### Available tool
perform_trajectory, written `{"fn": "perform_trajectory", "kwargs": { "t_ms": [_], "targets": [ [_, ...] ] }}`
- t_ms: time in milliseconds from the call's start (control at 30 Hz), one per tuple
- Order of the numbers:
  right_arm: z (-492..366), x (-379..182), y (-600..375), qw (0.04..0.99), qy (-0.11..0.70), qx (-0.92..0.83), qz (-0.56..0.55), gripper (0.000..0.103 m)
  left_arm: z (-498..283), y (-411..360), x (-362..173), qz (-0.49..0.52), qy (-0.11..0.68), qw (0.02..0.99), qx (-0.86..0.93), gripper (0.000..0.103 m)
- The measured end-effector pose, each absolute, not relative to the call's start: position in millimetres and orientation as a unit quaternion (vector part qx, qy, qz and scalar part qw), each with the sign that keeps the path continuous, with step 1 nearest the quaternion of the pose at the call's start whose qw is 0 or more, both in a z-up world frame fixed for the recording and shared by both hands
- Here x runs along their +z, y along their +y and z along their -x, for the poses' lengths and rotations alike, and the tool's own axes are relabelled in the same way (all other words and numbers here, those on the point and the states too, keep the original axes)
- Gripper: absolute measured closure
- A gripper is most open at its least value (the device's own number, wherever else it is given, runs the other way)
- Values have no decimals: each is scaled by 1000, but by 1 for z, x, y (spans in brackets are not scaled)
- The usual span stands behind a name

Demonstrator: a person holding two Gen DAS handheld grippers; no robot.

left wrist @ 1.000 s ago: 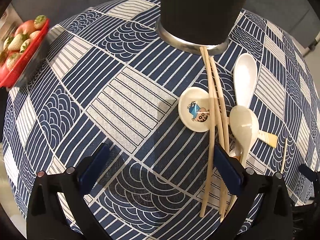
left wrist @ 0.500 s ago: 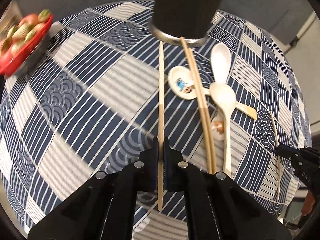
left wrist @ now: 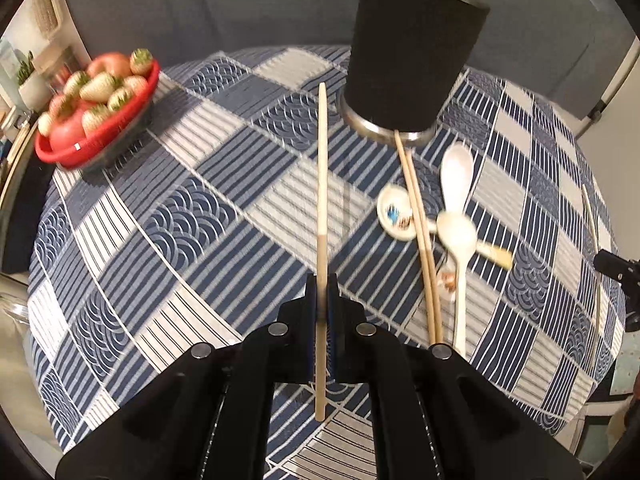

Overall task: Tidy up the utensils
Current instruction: 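Close both tools on one chopstick each and lift them upright, then lower both held chopsticks into the black holder and open both tools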

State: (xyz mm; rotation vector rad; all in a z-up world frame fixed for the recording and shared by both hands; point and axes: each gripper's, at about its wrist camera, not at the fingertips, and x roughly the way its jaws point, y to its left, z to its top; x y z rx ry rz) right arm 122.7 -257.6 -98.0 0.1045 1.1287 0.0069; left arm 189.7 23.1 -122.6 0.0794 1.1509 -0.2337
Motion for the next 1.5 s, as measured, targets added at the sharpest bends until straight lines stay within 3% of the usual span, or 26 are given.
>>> {"fn": "perform_trajectory", "kwargs": {
  "t_ms": [867,1200,1500],
  "targets": [
    [-227,79,-245,934,356,42,2,98,-266,-16,41,-54,400,902,-155,99],
    [-263,110,-238,954,282,93,-35,98,-291,-43,70,-38,360,908,-209,99],
    [-300,101,-244,957,238,138,-95,98,-323,-49,63,18,322,904,-280,99]
  ]
}}
